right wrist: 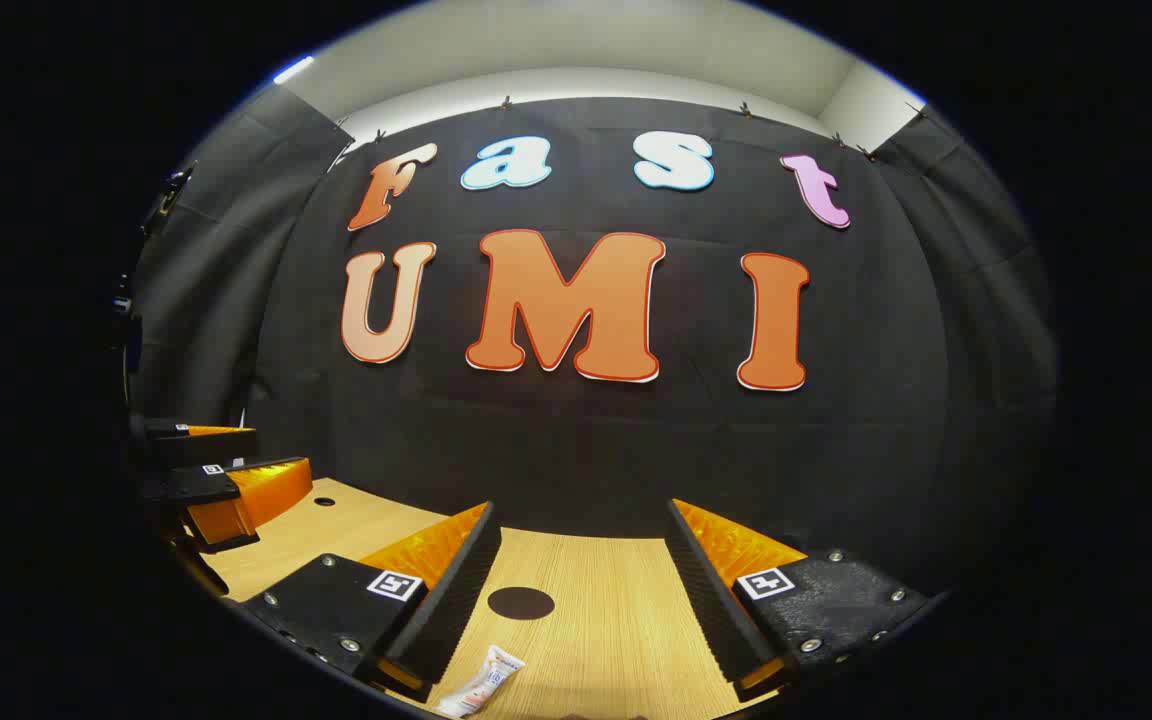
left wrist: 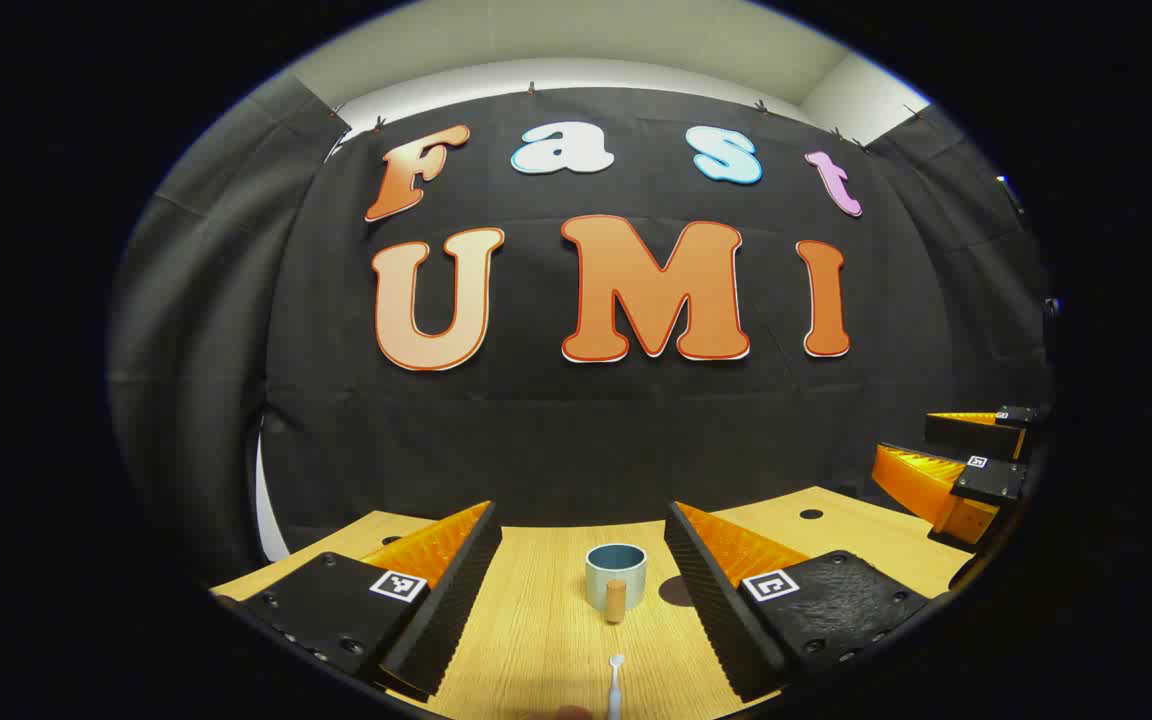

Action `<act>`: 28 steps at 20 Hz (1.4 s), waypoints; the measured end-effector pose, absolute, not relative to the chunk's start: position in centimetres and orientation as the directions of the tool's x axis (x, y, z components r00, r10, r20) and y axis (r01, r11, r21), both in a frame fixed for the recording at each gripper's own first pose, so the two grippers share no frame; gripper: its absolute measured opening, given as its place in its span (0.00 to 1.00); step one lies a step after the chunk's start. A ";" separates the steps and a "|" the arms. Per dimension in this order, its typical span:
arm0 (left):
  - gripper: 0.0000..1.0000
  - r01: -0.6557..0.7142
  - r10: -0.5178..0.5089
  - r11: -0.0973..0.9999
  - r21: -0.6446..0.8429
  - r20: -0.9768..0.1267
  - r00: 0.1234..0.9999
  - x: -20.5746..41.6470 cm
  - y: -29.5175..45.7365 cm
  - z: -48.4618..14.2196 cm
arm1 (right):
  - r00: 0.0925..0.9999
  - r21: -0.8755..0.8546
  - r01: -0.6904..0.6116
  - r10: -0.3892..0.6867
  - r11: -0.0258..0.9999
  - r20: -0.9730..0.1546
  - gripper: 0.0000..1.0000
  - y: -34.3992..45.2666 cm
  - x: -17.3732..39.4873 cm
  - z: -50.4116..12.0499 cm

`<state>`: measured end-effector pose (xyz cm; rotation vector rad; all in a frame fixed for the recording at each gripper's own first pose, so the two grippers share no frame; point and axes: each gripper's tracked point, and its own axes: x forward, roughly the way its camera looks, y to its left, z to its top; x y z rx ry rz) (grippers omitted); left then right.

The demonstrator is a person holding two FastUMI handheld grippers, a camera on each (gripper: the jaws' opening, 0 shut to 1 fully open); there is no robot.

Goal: Put the toothbrush and toothpaste on the desktop into the cup, then pick up the cup and place it on the coaster on the desktop.

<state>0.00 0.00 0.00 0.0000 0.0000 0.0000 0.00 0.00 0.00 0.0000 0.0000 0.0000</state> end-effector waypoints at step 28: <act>0.98 -0.010 0.009 1.000 -0.007 -0.139 0.990 0.0 0.1 -3.6 | 0.994 0.007 -0.042 0.042 0.999 -0.103 0.99 1.1 -0.8 -3.1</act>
